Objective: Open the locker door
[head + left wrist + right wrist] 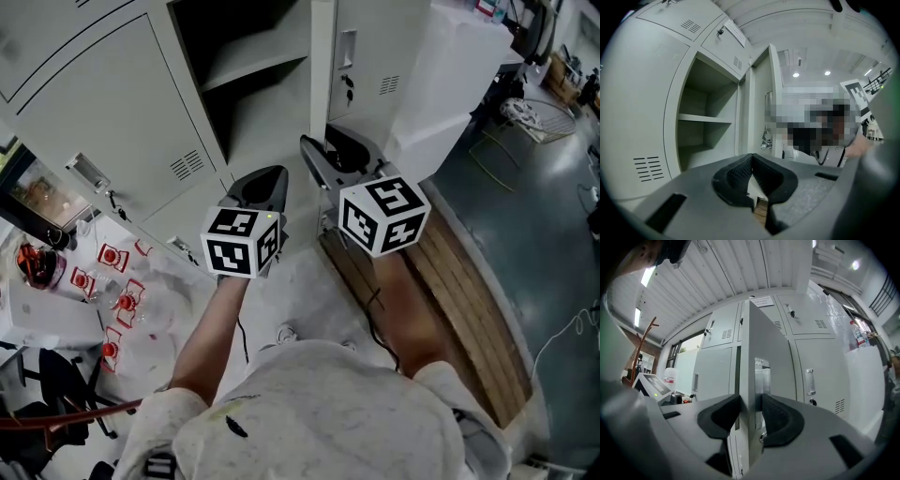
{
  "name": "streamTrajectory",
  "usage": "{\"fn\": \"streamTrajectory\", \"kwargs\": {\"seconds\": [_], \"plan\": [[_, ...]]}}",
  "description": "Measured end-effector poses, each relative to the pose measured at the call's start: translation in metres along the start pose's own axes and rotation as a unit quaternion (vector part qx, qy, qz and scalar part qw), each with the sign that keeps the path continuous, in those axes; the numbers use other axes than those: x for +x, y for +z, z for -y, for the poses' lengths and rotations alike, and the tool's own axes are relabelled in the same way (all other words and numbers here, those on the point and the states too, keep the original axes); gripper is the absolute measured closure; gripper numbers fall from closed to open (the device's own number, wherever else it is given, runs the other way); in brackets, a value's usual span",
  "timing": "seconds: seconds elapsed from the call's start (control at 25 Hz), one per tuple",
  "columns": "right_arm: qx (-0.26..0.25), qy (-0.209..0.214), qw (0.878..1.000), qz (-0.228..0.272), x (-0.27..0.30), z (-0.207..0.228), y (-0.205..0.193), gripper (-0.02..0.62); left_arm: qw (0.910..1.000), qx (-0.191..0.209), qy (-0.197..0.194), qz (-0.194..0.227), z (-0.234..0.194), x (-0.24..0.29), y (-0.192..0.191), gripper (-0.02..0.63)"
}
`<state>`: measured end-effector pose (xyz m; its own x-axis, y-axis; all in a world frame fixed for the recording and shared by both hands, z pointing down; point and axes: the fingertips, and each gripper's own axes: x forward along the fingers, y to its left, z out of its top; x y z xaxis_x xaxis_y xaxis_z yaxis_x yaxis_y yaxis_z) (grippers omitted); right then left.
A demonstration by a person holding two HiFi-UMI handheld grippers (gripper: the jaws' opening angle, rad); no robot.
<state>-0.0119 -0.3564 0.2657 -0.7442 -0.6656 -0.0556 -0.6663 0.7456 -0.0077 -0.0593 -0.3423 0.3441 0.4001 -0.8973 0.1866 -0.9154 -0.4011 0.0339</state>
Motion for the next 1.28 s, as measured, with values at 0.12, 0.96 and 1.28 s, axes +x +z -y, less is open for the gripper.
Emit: {"fn": "streamTrajectory", "kwargs": {"seconds": [0.12, 0.96, 1.28], "plan": [[0.003, -0.001, 1.0, 0.003, -0.006, 0.006, 0.001, 0.454, 1.0, 0.003, -0.006, 0.0, 0.009, 0.005, 0.002, 0.6], [-0.002, -0.051, 0.998, 0.027, -0.038, 0.045, 0.003, 0.466, 0.9969, 0.014, -0.077, -0.004, 0.041, 0.048, 0.005, 0.599], [-0.003, -0.1, 0.995, 0.025, -0.057, 0.075, 0.004, 0.495, 0.9941, 0.018, -0.107, -0.002, 0.06, 0.063, 0.009, 0.599]]}}
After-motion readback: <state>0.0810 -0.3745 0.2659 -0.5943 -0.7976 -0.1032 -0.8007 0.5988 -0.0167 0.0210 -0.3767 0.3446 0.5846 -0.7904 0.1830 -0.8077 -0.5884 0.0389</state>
